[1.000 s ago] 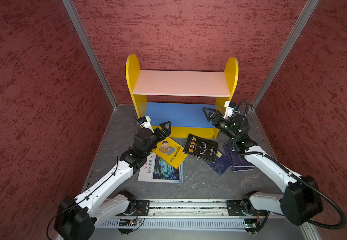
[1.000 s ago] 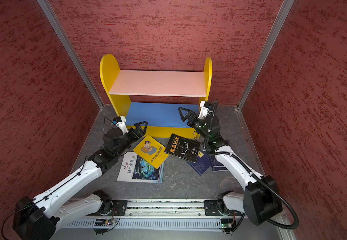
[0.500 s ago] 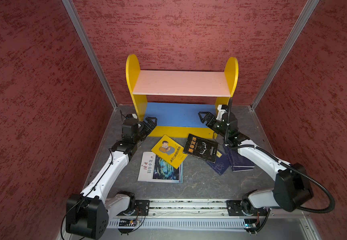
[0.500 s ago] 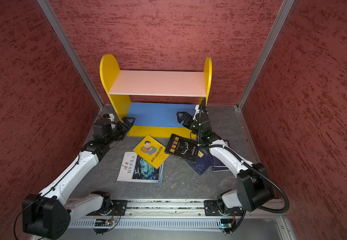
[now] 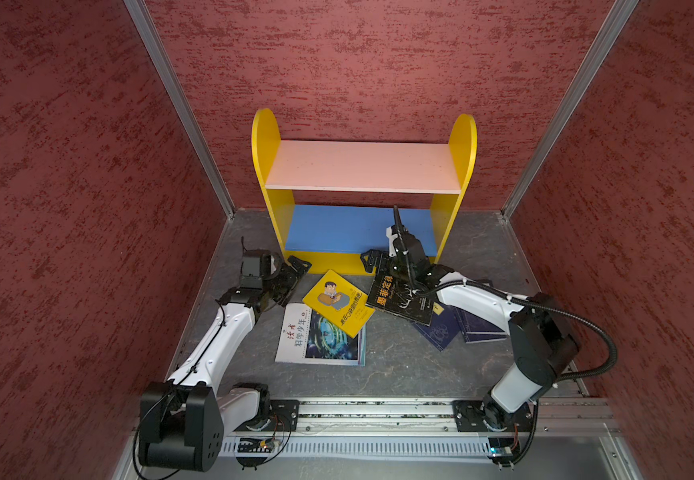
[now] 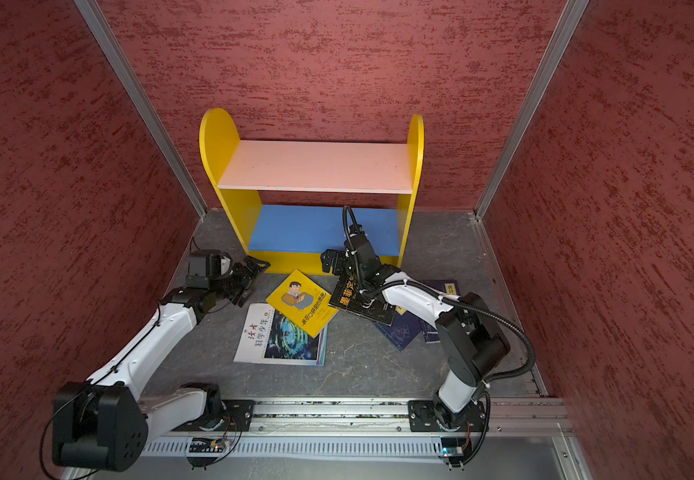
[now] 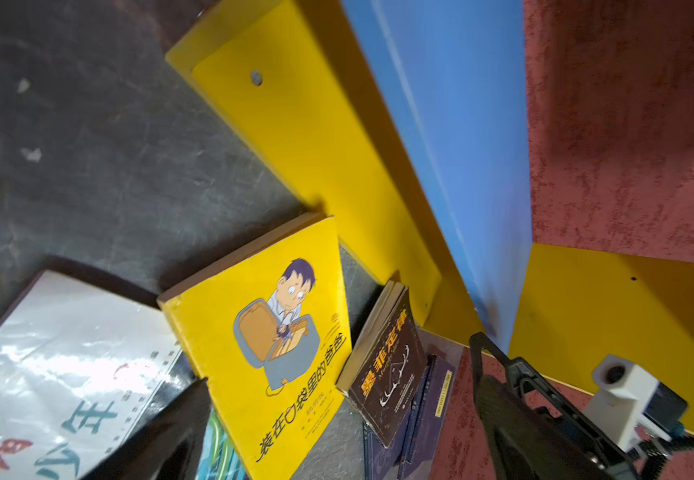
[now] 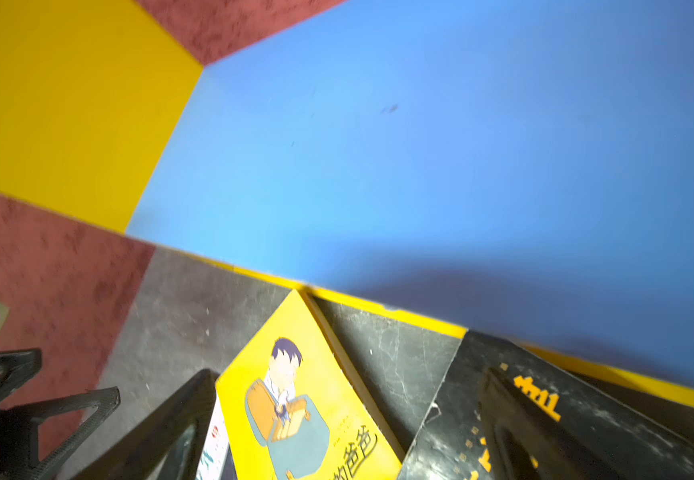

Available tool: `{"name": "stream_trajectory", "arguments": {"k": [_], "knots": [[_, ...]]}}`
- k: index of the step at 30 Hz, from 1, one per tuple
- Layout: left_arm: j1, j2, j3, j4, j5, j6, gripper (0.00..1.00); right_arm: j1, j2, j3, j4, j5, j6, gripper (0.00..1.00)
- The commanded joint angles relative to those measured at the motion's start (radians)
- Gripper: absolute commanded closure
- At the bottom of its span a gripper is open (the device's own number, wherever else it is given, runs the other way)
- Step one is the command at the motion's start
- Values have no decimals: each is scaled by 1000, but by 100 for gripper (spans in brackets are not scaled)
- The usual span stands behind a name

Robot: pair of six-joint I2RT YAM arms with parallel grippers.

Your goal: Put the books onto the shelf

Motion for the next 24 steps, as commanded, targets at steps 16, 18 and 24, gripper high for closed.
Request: {"name": "stream_trajectory", "arguments": {"k": [16, 18, 24], "knots": [[-516, 0, -266, 152, -410, -474, 1, 19, 139, 19, -64, -274, -254, 3], [-508, 12, -320, 254, -401, -513, 1, 23, 150, 20, -64, -283, -255, 3], [-437, 64, -438, 490, -336, -571, 0, 36, 250, 103, -134, -252, -266, 5]]}}
